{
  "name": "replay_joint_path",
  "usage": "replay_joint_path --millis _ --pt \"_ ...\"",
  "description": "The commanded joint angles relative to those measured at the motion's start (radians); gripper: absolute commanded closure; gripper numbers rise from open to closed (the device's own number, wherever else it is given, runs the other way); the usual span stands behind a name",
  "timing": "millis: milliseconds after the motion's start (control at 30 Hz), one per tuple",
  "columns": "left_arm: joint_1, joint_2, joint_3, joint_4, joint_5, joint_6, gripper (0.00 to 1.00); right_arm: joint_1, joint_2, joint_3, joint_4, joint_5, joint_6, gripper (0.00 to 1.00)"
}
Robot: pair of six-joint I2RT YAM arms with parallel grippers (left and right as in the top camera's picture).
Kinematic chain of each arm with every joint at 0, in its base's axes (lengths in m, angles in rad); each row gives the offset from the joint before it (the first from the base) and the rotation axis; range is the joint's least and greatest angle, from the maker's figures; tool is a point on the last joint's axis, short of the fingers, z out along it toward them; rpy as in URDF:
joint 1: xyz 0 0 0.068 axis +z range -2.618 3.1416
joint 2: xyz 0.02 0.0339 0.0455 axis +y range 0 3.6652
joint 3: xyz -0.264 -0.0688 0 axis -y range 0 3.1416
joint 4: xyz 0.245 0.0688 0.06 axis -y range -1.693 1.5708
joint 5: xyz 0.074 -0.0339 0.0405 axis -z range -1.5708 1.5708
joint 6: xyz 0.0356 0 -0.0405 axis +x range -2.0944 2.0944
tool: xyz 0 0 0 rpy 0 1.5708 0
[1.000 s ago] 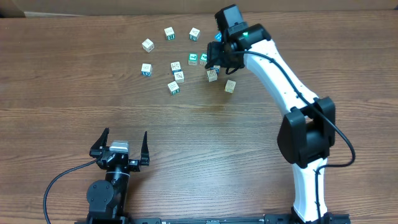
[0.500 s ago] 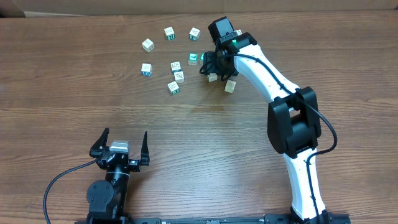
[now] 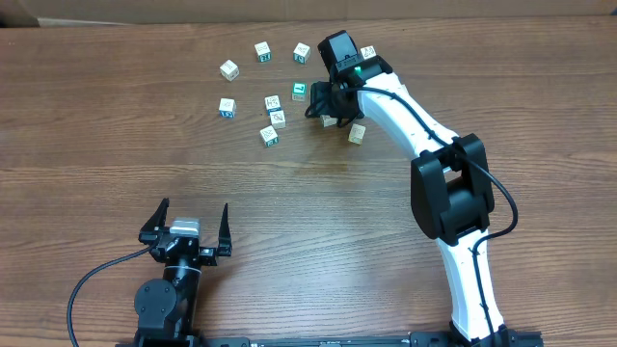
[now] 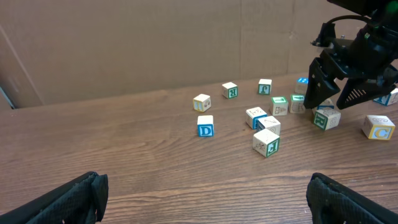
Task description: Form a circle
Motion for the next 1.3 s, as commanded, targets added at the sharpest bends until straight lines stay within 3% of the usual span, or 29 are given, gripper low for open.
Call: replay_joint_path --millis 0,367,900,1067,1267 --pt "0.006 -0.011 -0.003 0.001 -0.003 0.025 0.01 0.006 0.007 -0.006 0.006 0.002 0.006 0.34" --pt "0.006 -0.011 -0.003 0.001 -0.003 0.025 0.01 0.006 0.007 -0.006 0.018 0.002 0.007 0.34" --pt "0.006 -0.011 -0.003 0.001 -0.003 0.025 0.01 0.006 0.007 -0.006 0.025 0.003 0.006 0.42" --pt "0.006 -0.011 -0.003 0.001 -0.003 0.025 0.00 0.006 0.007 -0.006 0.025 0.003 0.006 0.49" --pt "0.006 -0.011 -0.003 0.001 -0.003 0.025 0.00 0.006 0.007 -0.006 0.033 0.049 0.006 0.45"
